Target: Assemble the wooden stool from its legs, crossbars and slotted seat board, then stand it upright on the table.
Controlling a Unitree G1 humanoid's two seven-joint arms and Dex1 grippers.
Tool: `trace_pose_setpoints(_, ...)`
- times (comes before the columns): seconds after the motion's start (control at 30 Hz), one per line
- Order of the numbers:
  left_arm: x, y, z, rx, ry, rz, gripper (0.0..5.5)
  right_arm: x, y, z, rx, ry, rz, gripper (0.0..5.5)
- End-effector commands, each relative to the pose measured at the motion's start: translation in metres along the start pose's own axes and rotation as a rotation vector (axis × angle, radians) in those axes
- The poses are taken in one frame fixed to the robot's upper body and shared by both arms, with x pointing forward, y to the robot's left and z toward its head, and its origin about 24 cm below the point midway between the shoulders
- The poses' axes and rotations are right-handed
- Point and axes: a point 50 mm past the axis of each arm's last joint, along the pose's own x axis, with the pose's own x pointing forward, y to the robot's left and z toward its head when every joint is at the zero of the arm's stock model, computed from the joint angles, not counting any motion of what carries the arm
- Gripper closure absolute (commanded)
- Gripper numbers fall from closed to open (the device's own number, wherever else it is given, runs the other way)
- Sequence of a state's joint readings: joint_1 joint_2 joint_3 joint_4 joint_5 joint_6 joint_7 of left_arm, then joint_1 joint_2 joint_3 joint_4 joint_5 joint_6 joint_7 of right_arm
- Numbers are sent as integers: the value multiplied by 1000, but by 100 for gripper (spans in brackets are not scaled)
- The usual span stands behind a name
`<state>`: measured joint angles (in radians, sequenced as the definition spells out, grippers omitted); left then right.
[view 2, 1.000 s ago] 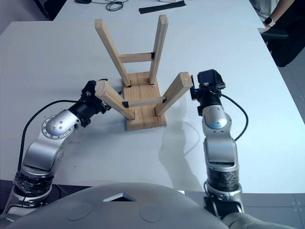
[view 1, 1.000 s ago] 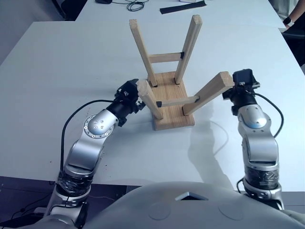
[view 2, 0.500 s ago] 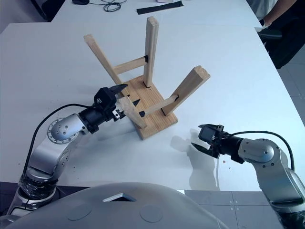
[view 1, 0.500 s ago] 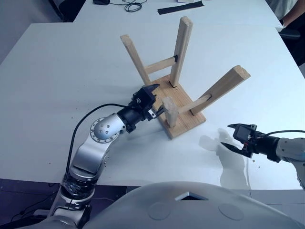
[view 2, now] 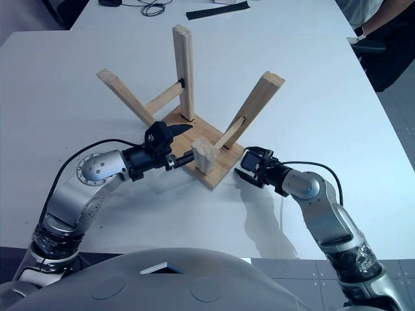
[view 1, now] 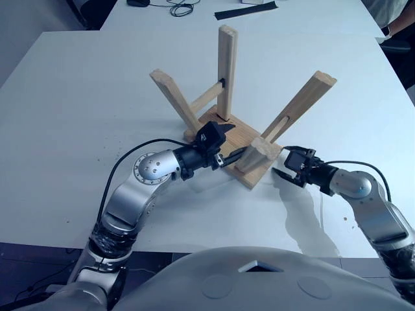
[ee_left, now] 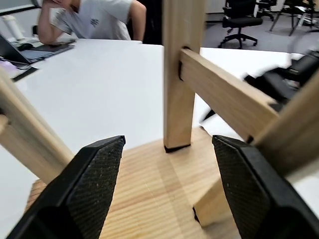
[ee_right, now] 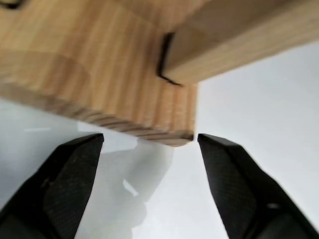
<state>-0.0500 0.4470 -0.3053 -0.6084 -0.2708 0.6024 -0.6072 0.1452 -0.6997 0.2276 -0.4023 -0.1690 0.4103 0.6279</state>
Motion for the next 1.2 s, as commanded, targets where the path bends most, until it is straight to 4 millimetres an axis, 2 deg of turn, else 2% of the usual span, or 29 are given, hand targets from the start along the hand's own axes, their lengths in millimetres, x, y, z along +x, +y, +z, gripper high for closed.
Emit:
trace_pose_setpoints(0.03, -22, 2, -13, 30, 90, -51, 223, 7, -1, -17, 36, 68, -70, 202)
trace_pose_setpoints(0.2, -66, 15, -26, 47, 181, -63, 223, 7, 4, -27, 85, 85, -148, 202)
trace_pose_setpoints(0.3, -83, 55, -44, 85, 223, 145, 223, -9, 15, -37, 125, 122, -148, 202)
trace_pose_setpoints(0.37, -84, 83, -52, 117, 197, 323, 223, -22, 23, -38, 137, 137, -119, 202)
trace_pose_setpoints(0.47, -85, 113, -61, 185, 161, 514, 223, -33, 30, -31, 126, 126, -74, 202)
trace_pose_setpoints(0.57, -76, 136, -67, 264, 128, 610, 223, -33, 36, -18, 116, 91, -29, 202)
trace_pose_setpoints(0.63, -66, 143, -72, 307, 117, 611, 223, -27, 43, -10, 130, 59, -5, 202)
trace_pose_setpoints(0.77, -55, 141, -94, 367, 154, 538, 223, -17, 59, 0, 138, 25, 59, 202)
trace_pose_setpoints(0.93, -48, 111, -129, 361, 192, 366, 223, -11, 68, 8, 145, 4, 74, 202)
trace_pose_setpoints(1.07, -44, 82, -140, 338, 156, 216, 223, -6, 67, 7, 149, 8, 63, 202)
trace_pose_setpoints(1.2, -51, 62, -145, 302, 145, 108, 223, -3, 64, 6, 169, 8, 26, 202)
